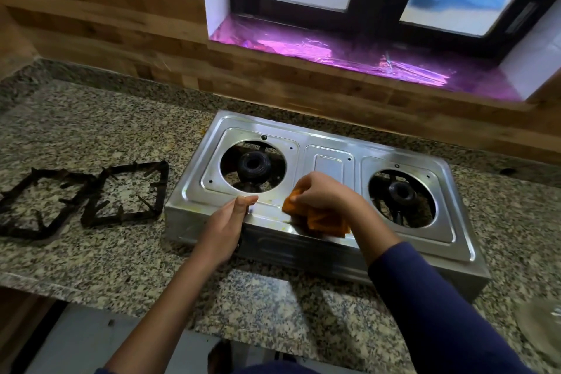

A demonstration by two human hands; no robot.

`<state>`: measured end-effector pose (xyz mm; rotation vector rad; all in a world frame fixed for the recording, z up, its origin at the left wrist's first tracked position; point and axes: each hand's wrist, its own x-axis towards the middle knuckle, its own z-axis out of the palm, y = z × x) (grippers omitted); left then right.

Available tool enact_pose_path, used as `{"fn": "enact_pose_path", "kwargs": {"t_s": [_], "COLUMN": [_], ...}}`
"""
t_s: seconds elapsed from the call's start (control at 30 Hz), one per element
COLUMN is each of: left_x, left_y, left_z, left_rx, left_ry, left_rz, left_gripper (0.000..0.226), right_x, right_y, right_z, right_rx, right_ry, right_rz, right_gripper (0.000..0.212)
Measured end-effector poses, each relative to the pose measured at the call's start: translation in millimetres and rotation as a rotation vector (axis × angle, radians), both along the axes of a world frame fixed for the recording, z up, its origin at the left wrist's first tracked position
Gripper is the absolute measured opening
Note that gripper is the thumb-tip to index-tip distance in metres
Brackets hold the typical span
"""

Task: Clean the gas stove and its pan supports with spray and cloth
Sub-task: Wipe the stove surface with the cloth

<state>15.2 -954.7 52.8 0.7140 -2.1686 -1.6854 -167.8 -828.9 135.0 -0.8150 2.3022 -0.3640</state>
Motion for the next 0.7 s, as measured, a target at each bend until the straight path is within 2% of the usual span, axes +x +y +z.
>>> {"fn": "enact_pose_path", "kwargs": {"t_s": [0.13, 0.2, 0.37, 0.5, 0.7], "left_x": [0, 0, 0, 3, 5], "left_y": [-2, -2, -4, -6, -9], "left_z": [2, 3, 2, -1, -2], "left_rx": [0.050, 0.053, 0.061, 0.086, 0.147], "left_ry": [0.020, 0.028, 0.044, 0.065, 0.062], "left_rz": [0.004, 0.005, -0.007, -0.030, -0.022], "left_gripper": [0.068, 0.069, 0.081, 0.082, 0.084], "right_x": [37, 40, -6, -42, -10], "right_y": [4, 5, 9, 6, -13], "right_z": [-3, -1, 10, 3, -2], "right_rx": [0.098, 0.095, -0.111, -0.176, -0.130], "right_ry": [-0.178, -0.270, -0.401, -0.361, -0.238], "right_rz": [0.168, 0.158, -0.264, -0.475, -0.311], "right_gripper": [0.026, 0.029, 0.026, 0.027, 0.021]}}
